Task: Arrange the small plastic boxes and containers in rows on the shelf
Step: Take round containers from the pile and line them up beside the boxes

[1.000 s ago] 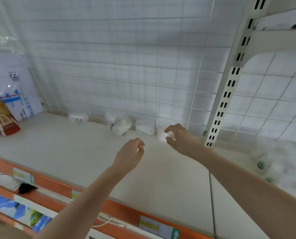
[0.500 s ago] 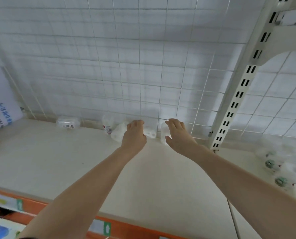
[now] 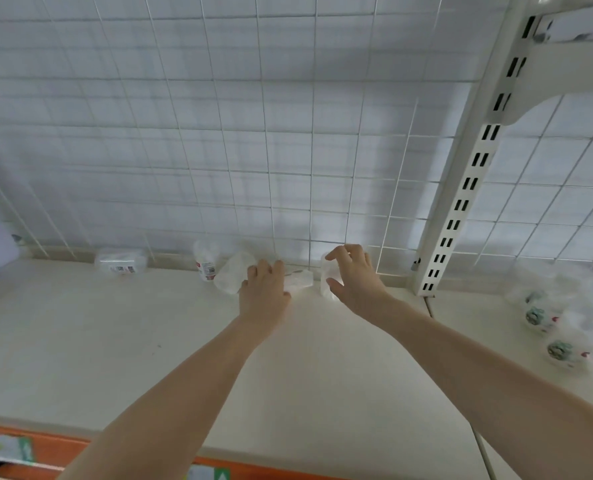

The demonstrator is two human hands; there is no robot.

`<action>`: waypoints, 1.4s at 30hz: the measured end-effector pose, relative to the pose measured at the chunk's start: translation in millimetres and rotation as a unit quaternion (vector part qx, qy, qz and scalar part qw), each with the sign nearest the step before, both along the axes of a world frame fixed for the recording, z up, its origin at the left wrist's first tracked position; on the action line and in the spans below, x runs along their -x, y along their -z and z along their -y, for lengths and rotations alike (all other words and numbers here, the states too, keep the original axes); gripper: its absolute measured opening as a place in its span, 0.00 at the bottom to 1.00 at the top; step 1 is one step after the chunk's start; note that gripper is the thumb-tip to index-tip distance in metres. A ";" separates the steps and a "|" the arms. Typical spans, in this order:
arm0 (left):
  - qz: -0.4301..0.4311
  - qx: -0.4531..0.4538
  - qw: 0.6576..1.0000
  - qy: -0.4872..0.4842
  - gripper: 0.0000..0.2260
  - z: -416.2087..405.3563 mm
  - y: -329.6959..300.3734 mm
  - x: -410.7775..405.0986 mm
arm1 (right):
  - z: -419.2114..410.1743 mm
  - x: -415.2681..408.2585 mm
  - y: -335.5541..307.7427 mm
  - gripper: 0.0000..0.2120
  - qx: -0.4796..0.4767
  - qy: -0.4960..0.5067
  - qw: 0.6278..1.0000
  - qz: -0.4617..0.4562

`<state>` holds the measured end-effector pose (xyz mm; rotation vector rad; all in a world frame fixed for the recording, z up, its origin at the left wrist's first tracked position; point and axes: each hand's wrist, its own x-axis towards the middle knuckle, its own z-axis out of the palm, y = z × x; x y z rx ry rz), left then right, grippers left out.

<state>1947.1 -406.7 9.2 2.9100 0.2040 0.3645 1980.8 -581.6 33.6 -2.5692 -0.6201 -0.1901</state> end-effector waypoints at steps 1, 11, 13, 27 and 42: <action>0.002 0.019 1.000 0.000 0.15 3.0 1.8 5.8 | -0.1 1.2 1.3 0.19 -0.016 0.002 1.000 -0.005; 0.081 0.150 0.984 0.048 0.11 50.1 -1.5 68.4 | 43.4 39.2 -1.9 0.27 -0.118 0.033 0.991 -0.047; 0.083 0.181 0.978 0.063 0.12 68.5 -4.4 78.3 | 63.3 53.0 -5.4 0.27 -0.115 0.038 0.992 -0.047; 0.061 0.259 0.924 0.275 0.14 226.9 5.1 113.7 | 240.1 157.1 -30.4 0.23 -0.011 0.056 0.998 0.002; 0.031 0.274 0.922 0.274 0.20 296.6 11.3 126.1 | 350.3 193.7 -30.9 0.25 0.045 0.032 0.998 0.011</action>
